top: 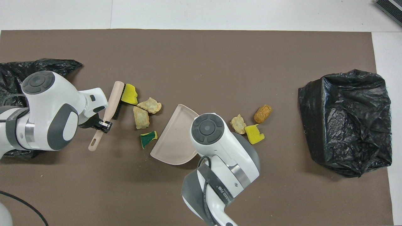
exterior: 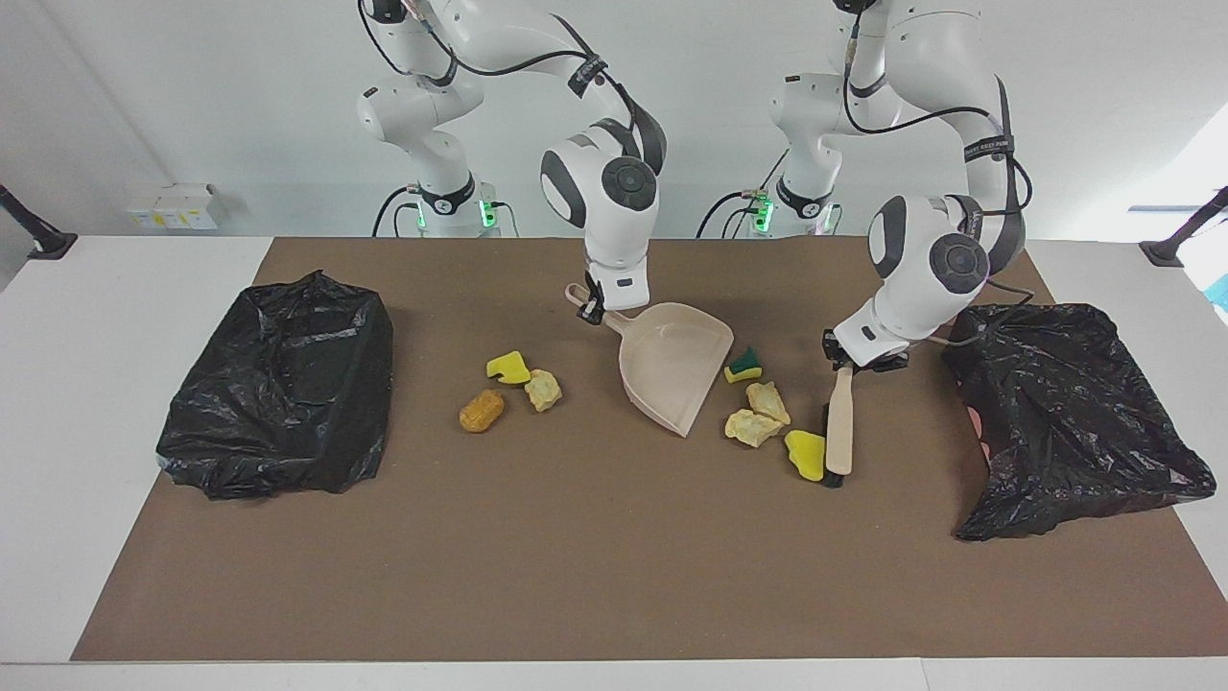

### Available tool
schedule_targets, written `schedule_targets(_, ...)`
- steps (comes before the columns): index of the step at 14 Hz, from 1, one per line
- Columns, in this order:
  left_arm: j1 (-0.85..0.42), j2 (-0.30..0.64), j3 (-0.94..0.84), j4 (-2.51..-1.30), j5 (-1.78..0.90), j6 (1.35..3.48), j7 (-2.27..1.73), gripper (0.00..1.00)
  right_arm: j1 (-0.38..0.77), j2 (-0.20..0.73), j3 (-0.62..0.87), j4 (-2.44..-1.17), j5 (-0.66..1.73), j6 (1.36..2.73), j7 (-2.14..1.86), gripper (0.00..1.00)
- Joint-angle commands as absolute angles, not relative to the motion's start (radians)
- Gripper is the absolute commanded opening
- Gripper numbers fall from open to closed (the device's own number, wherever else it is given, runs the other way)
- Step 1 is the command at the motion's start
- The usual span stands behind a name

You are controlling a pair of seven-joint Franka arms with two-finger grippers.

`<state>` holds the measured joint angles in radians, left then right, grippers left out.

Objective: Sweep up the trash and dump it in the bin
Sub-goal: 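Sweep the sponges and bread into the dustpan with the left gripper's brush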

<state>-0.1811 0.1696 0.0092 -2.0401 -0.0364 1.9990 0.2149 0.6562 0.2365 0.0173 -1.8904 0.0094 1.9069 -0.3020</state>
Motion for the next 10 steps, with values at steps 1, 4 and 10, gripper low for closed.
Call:
schedule_targets(1, -0.222, 0.132, 0.021, -2.075, -0.018, 1.977, 0.222, 0.00, 0.675, 0.213, 0.015, -1.925, -0.017, 1.933, -0.227, 0.00)
schedule_targets(4, -0.285, 0.103, 0.021, -2.120, -0.018, 1.971, 0.222, 0.00, 0.678, 0.213, 0.015, -1.928, -0.018, 1.934, -0.213, 0.00)
schedule_targets(10, -0.484, 0.066, 0.020, -2.132, -0.018, 1.914, 0.224, 0.00, 0.678, 0.213, 0.015, -1.928, -0.032, 1.933, -0.213, 0.00)
